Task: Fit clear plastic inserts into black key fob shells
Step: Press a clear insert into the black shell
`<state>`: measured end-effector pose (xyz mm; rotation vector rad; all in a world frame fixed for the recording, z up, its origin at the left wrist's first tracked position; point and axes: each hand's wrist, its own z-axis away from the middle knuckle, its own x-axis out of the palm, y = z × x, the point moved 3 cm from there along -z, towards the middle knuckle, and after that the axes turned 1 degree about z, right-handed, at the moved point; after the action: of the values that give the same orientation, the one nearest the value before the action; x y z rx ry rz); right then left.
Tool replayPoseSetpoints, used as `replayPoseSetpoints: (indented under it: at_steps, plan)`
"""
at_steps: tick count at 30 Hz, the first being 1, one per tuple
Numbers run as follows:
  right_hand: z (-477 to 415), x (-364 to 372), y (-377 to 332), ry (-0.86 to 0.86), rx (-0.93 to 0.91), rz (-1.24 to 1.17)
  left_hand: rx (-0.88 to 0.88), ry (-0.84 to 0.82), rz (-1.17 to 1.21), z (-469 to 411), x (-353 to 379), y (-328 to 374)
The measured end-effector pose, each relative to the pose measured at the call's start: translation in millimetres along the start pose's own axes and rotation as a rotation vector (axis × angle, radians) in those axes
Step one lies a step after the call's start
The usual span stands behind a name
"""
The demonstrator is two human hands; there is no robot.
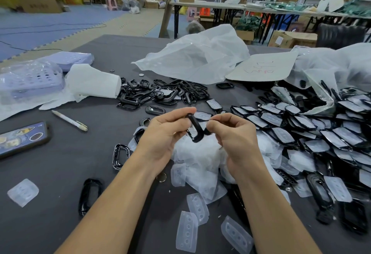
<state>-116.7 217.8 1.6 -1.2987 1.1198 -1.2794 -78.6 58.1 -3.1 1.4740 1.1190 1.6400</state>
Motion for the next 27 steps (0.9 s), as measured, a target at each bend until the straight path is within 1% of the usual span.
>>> replayPoseSetpoints:
  at_steps: [2, 3, 7, 8, 10, 12, 15, 17, 19, 21, 24, 27]
  plan:
    - [0.3, -0.5, -3.7, -0.054, -0.020, -0.016, -0.011, -0.095, 0.023, -0.1, 1.6, -0.2]
    - [0.6, 0.3, -4.8, -0.078, -0.030, -0.020, -0.011, -0.111, 0.024, -0.8, 1.7, -0.8]
    - [6.5, 9.8, -7.1, -0.185, -0.040, -0.001, 0.013, -0.103, 0.019, -3.1, -0.4, -2.8]
    - [8.6, 12.4, -7.2, -0.223, -0.046, 0.014, 0.033, -0.112, -0.008, -2.5, -0.4, -2.8]
    - [11.4, 15.8, -7.4, -0.276, -0.049, 0.058, 0.118, -0.118, -0.144, -0.6, -0.4, -1.3]
    - [12.2, 16.7, -6.8, -0.297, -0.051, 0.106, 0.213, -0.075, -0.267, 1.8, 0.6, 0.6]
    - [13.7, 19.9, -6.3, -0.331, -0.088, 0.166, 0.250, 0.103, -0.311, 1.9, -1.4, 1.0]
    - [12.7, 19.9, -2.0, -0.311, -0.092, 0.206, 0.223, 0.200, -0.316, 0.8, -3.1, 0.2]
    - [12.0, 18.7, 1.9, -0.255, -0.091, 0.190, 0.190, 0.233, -0.316, 0.2, -3.5, -0.6]
    - [12.0, 16.4, 3.7, -0.196, -0.082, 0.127, 0.160, 0.208, -0.315, 0.4, -2.7, -1.0]
    - [11.4, 13.9, 2.8, -0.180, -0.094, 0.036, 0.133, 0.144, -0.326, 1.0, -0.6, -1.0]
    - [11.3, 13.0, 2.1, -0.147, -0.158, 0.041, 0.105, 0.103, -0.357, 1.4, 0.9, -2.4]
